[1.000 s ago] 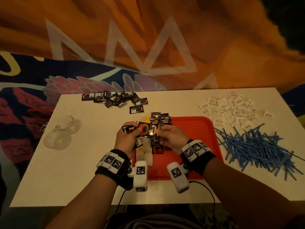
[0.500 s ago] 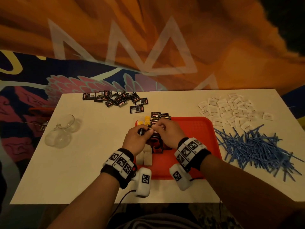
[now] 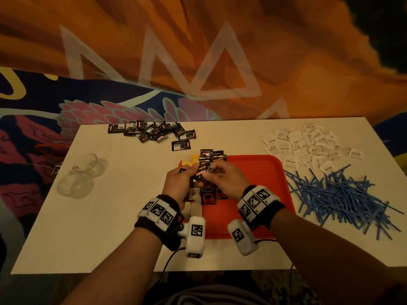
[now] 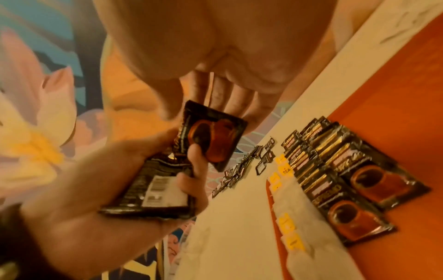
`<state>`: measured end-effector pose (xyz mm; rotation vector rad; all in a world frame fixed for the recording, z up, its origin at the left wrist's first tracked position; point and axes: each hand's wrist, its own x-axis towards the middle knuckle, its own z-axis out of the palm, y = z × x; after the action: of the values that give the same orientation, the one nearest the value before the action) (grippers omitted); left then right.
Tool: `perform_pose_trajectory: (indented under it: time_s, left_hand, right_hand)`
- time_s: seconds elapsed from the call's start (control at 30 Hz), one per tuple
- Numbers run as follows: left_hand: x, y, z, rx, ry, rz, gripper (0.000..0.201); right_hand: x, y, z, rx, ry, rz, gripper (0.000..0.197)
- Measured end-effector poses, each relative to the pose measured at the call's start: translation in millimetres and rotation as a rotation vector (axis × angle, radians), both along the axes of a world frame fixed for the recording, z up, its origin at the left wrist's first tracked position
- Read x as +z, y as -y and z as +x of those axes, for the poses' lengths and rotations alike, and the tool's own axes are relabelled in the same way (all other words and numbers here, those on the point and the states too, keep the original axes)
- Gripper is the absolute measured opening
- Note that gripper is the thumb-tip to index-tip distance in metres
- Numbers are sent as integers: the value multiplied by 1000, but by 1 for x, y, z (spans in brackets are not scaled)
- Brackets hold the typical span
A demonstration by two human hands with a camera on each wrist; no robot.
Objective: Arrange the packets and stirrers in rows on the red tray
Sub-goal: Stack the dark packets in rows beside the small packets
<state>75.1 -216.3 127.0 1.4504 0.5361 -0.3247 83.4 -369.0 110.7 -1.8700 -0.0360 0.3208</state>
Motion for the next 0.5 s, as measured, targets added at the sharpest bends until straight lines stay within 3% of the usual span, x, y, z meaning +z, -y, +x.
perform_pose_trajectory:
  time_s: [0.03,0.17,0.27,0.4,0.5]
  left_hand:
    - [-2,-1,0,-24,-13,45,24]
    - [-9,-5,0,-173,-33,187,33]
    - [-11,-1,2,-288,-62,263,33]
    - [-28,10,3,-268,-167,246,30]
    - [-51,14,4,-264,-114,410,33]
  right_hand:
    - [-2,2,0,22,4,-29,9]
    - [-16,10,-2,49,53,-155,26]
    - [-27,14,-6,53,39,-184,10]
    - [-43,21,-11,25,-17,-236,12]
    - [-63,32,-14,-13,-101,-335,18]
